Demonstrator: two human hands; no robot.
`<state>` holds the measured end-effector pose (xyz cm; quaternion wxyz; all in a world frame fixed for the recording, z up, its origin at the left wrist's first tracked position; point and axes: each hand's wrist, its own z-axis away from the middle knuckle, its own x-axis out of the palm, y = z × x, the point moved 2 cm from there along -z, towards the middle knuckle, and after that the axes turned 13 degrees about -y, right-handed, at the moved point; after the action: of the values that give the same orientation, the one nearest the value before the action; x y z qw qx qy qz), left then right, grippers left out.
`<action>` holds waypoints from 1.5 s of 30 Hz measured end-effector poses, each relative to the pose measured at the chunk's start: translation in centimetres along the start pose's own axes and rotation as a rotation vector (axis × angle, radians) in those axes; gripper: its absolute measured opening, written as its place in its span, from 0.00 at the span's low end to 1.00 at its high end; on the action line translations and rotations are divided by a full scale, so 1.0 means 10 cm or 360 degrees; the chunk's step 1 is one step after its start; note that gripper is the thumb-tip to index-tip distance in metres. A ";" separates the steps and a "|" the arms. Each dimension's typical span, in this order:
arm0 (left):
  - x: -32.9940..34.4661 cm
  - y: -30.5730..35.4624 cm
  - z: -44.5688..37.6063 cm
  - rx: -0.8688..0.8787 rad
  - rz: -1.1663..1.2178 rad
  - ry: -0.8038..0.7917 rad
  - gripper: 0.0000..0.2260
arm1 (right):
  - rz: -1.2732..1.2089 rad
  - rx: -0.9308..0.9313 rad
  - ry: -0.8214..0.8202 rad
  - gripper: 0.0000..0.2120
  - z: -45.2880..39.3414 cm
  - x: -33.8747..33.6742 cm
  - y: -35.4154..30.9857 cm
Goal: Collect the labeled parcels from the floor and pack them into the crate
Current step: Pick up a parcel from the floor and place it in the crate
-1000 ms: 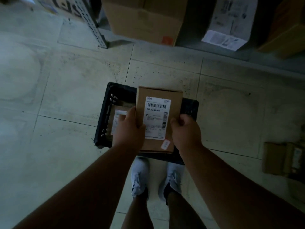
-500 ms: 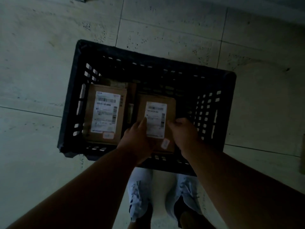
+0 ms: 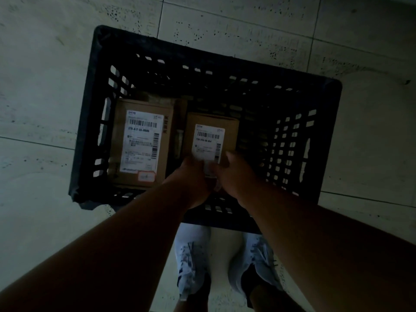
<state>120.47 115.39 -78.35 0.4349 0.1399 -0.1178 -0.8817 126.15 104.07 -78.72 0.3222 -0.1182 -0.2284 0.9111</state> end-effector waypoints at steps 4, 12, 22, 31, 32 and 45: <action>0.03 0.00 -0.05 -0.0107 -0.0052 0.0086 0.26 | 0.0121 -0.0126 -0.0079 0.18 -0.05 0.00 0.01; -0.28 0.35 0.49 0.0019 0.0083 0.0114 0.19 | 0.0756 -0.0157 0.0001 0.27 0.45 -0.26 -0.48; -0.91 1.78 3.66 0.0585 -0.0125 0.0605 0.15 | 0.1048 -0.0671 0.0550 0.22 3.56 -1.00 -2.27; -1.25 3.13 6.34 0.1267 -0.0237 0.1180 0.14 | 0.0666 -0.1232 0.1108 0.18 6.21 -1.27 -3.33; -1.18 3.17 6.50 0.1332 -0.0259 0.1185 0.14 | 0.0642 -0.1264 0.1141 0.19 6.38 -1.26 -3.36; -0.29 3.77 7.31 0.1684 -0.0388 0.1181 0.13 | 0.0545 -0.1365 0.1503 0.14 7.72 -1.88 -2.89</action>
<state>124.31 101.65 2.72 0.2161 0.6420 -0.3610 -0.6409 127.96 85.67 3.82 0.1626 -0.6575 -0.3832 0.6280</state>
